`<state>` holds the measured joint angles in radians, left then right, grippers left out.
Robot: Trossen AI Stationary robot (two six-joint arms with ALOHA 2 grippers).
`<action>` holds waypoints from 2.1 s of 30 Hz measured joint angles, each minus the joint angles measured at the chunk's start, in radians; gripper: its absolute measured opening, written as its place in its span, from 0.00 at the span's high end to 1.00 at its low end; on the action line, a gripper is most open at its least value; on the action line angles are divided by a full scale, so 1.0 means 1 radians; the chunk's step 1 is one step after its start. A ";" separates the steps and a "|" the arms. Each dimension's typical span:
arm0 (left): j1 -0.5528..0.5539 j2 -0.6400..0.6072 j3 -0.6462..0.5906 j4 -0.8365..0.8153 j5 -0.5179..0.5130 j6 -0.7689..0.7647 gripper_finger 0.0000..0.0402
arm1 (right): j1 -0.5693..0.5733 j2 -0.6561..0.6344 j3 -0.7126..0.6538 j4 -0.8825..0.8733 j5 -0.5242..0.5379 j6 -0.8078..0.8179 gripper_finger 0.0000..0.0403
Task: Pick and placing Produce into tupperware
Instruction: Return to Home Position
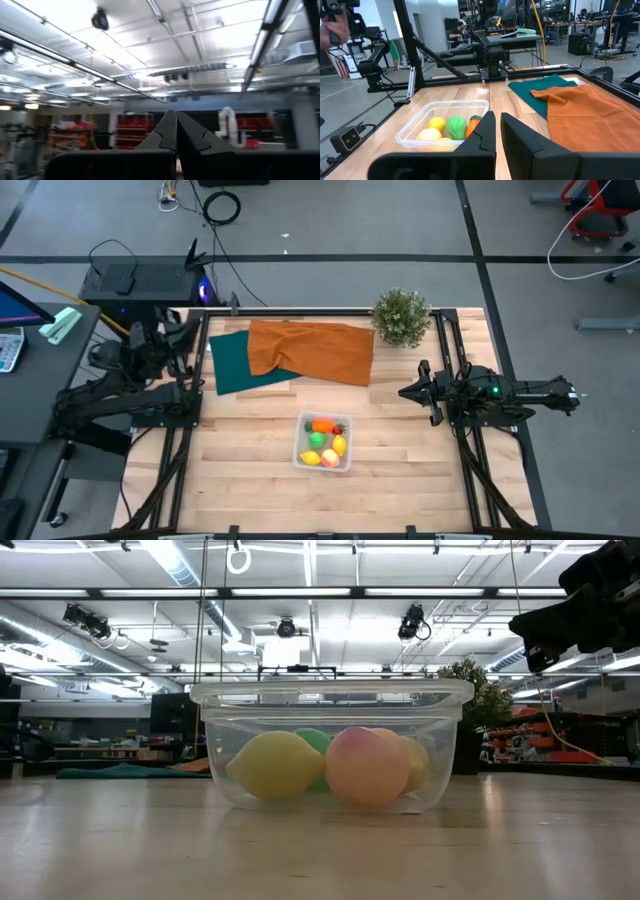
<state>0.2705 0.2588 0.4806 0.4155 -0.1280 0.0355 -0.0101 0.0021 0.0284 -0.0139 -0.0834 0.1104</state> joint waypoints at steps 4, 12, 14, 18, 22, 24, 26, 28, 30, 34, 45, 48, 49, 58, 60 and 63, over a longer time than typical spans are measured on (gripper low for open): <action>-0.002 0.000 -0.059 0.059 0.034 -0.032 0.99 | 0.000 0.000 0.000 0.000 0.000 0.000 1.00; -0.098 -0.020 -0.109 0.111 0.047 -0.031 0.99 | 0.000 0.000 0.000 0.000 0.000 0.000 1.00; -0.129 -0.030 -0.112 0.108 0.041 0.001 0.99 | 0.000 0.000 0.000 0.000 0.000 0.000 1.00; -0.168 -0.050 -0.113 0.092 0.024 0.059 0.99 | 0.000 0.000 0.000 0.000 0.000 0.000 1.00; -0.187 -0.084 -0.112 -0.038 0.024 0.054 0.99 | 0.000 0.000 0.000 0.000 0.000 0.000 1.00; -0.191 -0.101 -0.113 -0.097 0.010 0.049 0.99 | 0.000 0.000 0.000 0.000 0.000 0.000 1.00; -0.191 -0.114 -0.113 -0.123 -0.007 0.038 0.99 | 0.000 0.000 0.000 0.000 0.000 0.000 1.00; -0.191 -0.120 -0.113 -0.131 -0.011 0.036 0.99 | 0.000 0.000 0.000 0.000 0.000 0.000 1.00; -0.191 -0.130 -0.113 -0.131 -0.009 0.037 0.99 | 0.000 0.000 0.000 0.000 0.000 0.000 1.00; -0.190 -0.131 -0.112 -0.134 -0.010 0.043 0.99 | 0.000 0.000 0.000 0.000 0.000 0.000 1.00; -0.191 -0.131 -0.112 -0.009 0.039 0.061 0.99 | 0.000 0.000 0.000 0.000 0.000 0.000 1.00; -0.191 -0.131 -0.112 0.081 0.062 0.083 0.99 | 0.000 0.000 0.000 0.000 0.000 0.000 1.00; -0.191 -0.131 -0.112 0.108 0.063 0.088 0.99 | 0.000 0.000 0.000 0.000 0.000 0.000 1.00; -0.191 -0.131 -0.112 0.281 0.092 0.134 0.99 | 0.000 0.000 0.000 0.000 0.000 0.000 1.00; -0.191 -0.131 -0.112 0.293 0.105 0.142 0.99 | 0.000 0.000 0.000 0.000 0.000 0.000 1.00; -0.191 -0.131 -0.112 0.320 0.107 0.159 0.99 | 0.000 0.000 0.000 0.000 0.000 0.000 1.00</action>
<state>0.0799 0.1280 0.3683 0.7352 -0.0209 0.1941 -0.0097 0.0021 0.0288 -0.0135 -0.0833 0.1104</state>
